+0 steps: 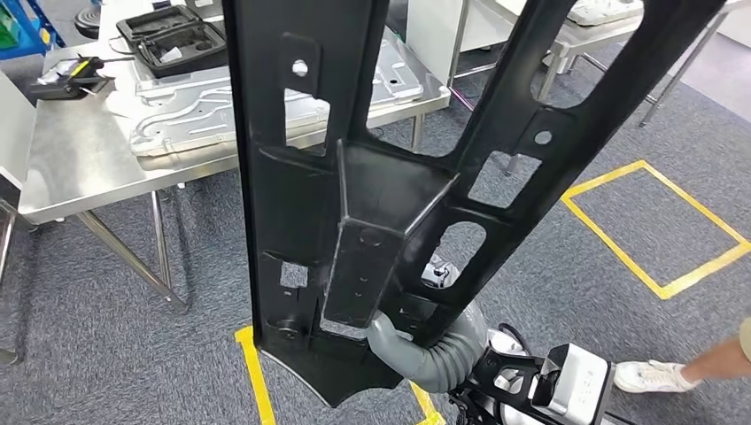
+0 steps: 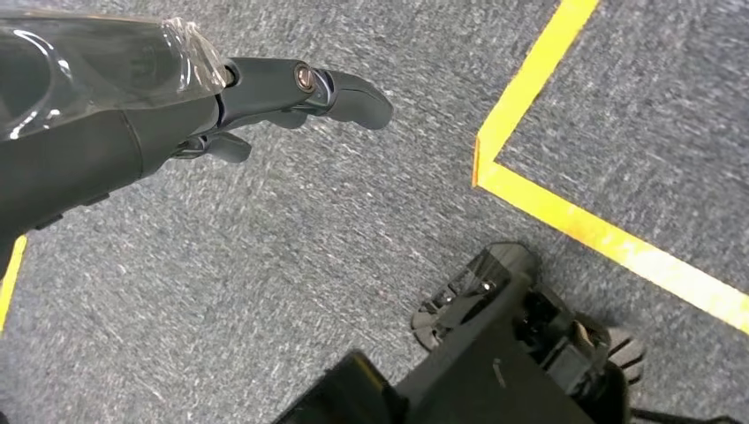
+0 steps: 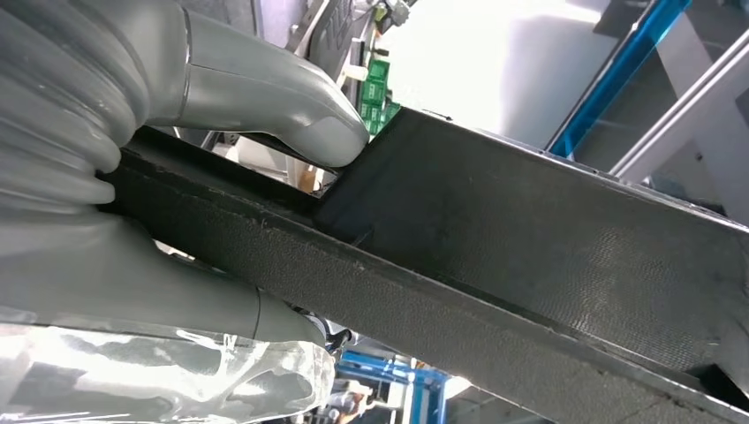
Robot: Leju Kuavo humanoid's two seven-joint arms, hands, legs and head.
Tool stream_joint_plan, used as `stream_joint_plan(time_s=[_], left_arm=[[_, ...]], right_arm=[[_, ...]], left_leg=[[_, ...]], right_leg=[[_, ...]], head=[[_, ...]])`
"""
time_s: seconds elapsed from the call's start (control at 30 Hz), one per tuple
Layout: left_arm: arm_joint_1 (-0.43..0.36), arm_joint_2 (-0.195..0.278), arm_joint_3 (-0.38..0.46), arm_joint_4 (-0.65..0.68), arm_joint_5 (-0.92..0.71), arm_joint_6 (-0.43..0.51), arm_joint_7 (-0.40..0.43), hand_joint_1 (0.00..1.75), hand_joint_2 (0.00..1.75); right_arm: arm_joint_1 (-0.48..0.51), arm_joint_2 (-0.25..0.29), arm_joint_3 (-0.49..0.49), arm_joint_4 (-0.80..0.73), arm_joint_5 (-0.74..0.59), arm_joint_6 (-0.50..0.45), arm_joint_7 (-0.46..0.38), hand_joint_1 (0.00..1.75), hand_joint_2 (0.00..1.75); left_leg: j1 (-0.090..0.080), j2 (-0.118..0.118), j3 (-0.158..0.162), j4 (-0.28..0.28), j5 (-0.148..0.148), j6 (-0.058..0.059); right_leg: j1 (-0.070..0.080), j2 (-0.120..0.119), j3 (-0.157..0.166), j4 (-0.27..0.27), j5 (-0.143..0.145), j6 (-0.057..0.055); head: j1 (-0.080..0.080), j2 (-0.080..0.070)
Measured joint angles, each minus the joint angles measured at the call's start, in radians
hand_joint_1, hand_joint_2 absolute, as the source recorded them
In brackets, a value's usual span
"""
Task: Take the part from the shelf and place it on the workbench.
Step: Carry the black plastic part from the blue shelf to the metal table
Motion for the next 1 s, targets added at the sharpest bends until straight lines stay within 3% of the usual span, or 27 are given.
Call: stream_joint_plan(time_s=[0.07,0.1,0.27,0.37,0.4,0.47,0.5,0.53,0.6,0.63,0.67,0.8,0.87,0.93,0.97,1.0], left_arm=[[0.002,0.000,0.000,0.000,0.000,0.000,0.000,0.00,1.75],[0.001,0.000,0.000,0.000,0.000,0.000,0.000,0.00,1.75],[0.001,0.001,0.000,0.000,0.000,0.000,0.001,0.00,1.75],[0.002,0.002,0.000,0.000,0.000,0.000,0.001,0.00,1.75],[0.001,0.002,0.000,0.000,0.000,0.000,0.001,0.00,1.75],[-0.007,0.002,0.001,0.000,0.001,-0.001,0.000,0.00,1.75],[-0.011,0.002,0.001,0.000,0.001,-0.001,0.001,0.00,1.75],[-0.013,0.002,0.001,0.000,0.001,-0.002,0.001,0.00,1.75],[-0.009,0.002,0.001,0.000,0.000,-0.004,0.004,0.00,1.75],[-0.007,0.001,0.001,0.000,-0.001,-0.005,0.005,0.00,1.75],[-0.006,0.001,0.001,0.000,-0.001,-0.005,0.006,0.00,1.75],[-0.007,-0.002,0.000,0.000,-0.004,-0.005,0.007,0.00,1.75],[-0.006,-0.004,0.000,0.000,-0.006,-0.005,0.007,0.00,1.75],[-0.004,-0.006,-0.001,0.000,-0.006,-0.006,0.007,0.00,1.75],[-0.003,-0.007,-0.002,0.000,-0.006,-0.007,0.007,0.00,1.75],[-0.002,-0.007,-0.002,0.000,-0.006,-0.008,0.007,0.00,1.75]], right_arm=[[-0.001,0.000,0.000,0.000,0.000,0.000,0.000,1.75,1.75],[-0.001,0.000,0.000,0.000,0.000,0.000,0.000,1.75,1.75],[0.000,-0.001,0.000,0.000,-0.001,0.000,0.000,1.75,1.75],[0.000,-0.002,0.000,0.000,-0.001,0.000,0.000,1.75,1.75],[-0.001,-0.001,0.000,0.000,-0.001,0.000,0.000,1.75,1.75],[0.001,-0.001,0.000,0.000,0.000,-0.002,0.000,1.75,1.75],[0.002,-0.001,0.000,0.000,0.001,-0.004,0.001,1.75,1.75],[0.003,-0.001,0.000,0.000,0.002,-0.006,0.002,1.75,1.75],[0.005,-0.001,0.000,0.000,0.004,-0.010,0.006,1.75,1.75],[0.005,-0.002,-0.001,0.000,0.006,-0.012,0.009,1.75,1.75],[0.006,-0.002,-0.001,-0.001,0.008,-0.014,0.012,1.75,1.75],[0.009,-0.006,-0.003,-0.005,0.017,-0.018,0.024,1.75,1.75],[0.009,-0.007,-0.005,-0.008,0.020,-0.020,0.028,1.75,1.75],[0.013,-0.009,-0.006,-0.008,0.023,-0.022,0.032,1.75,1.75],[0.015,-0.010,-0.006,-0.008,0.024,-0.023,0.035,1.75,1.75],[0.017,-0.011,-0.006,-0.008,0.025,-0.023,0.037,1.75,1.75]], left_leg=[[-0.003,-0.003,0.016,0.001,-0.020,-0.007],[-0.005,-0.003,0.020,0.001,-0.028,-0.012],[-0.005,0.000,0.028,0.002,-0.053,-0.034],[-0.003,0.000,0.028,0.009,-0.059,-0.038],[-0.002,0.001,0.003,0.055,-0.076,-0.042],[0.002,0.002,-0.107,0.223,-0.110,-0.053],[0.003,0.003,-0.153,0.280,-0.105,-0.057],[0.004,0.003,-0.167,0.268,-0.065,-0.055],[0.001,0.003,-0.119,0.125,0.027,-0.046],[-0.002,0.003,-0.100,0.074,0.047,-0.041],[-0.004,0.003,-0.090,0.047,0.051,-0.036],[-0.004,0.003,-0.068,0.027,0.038,-0.019],[0.001,0.004,-0.052,0.020,0.032,-0.009],[0.002,0.005,-0.045,0.019,0.025,-0.003],[0.002,0.004,-0.042,0.020,0.021,-0.002],[0.003,0.002,-0.037,0.020,0.016,-0.003]], right_leg=[[0.002,0.000,0.056,-0.144,0.080,-0.005],[0.003,0.000,0.076,-0.189,0.095,-0.009],[0.002,0.007,0.092,-0.217,0.074,-0.031],[-0.001,0.007,0.097,-0.218,0.072,-0.033],[-0.002,0.006,0.100,-0.218,0.068,-0.036],[-0.002,0.004,0.121,-0.218,0.049,-0.040],[-0.002,0.003,0.136,-0.218,0.037,-0.041],[-0.002,0.004,0.153,-0.218,0.025,-0.039],[-0.001,0.007,0.178,-0.221,0.008,-0.032],[0.000,0.009,0.185,-0.222,0.002,-0.028],[0.001,0.011,0.187,-0.224,-0.001,-0.025],[0.000,0.012,0.194,-0.218,-0.020,-0.006],[0.000,0.009,0.153,-0.123,-0.063,0.000],[0.001,0.007,0.058,0.032,-0.109,0.002],[0.000,0.007,0.019,0.079,-0.111,0.002],[0.000,0.006,0.000,0.085,-0.091,0.002]], head=[[0.000,0.000],[-0.001,0.000],[-0.001,0.000],[0.000,0.000],[-0.001,0.000],[-0.004,0.000],[-0.005,0.000],[-0.005,0.000],[-0.005,0.000],[-0.005,0.000],[-0.005,0.000],[-0.005,0.000],[-0.003,0.000],[-0.001,0.000],[-0.001,0.000],[-0.001,0.000]])
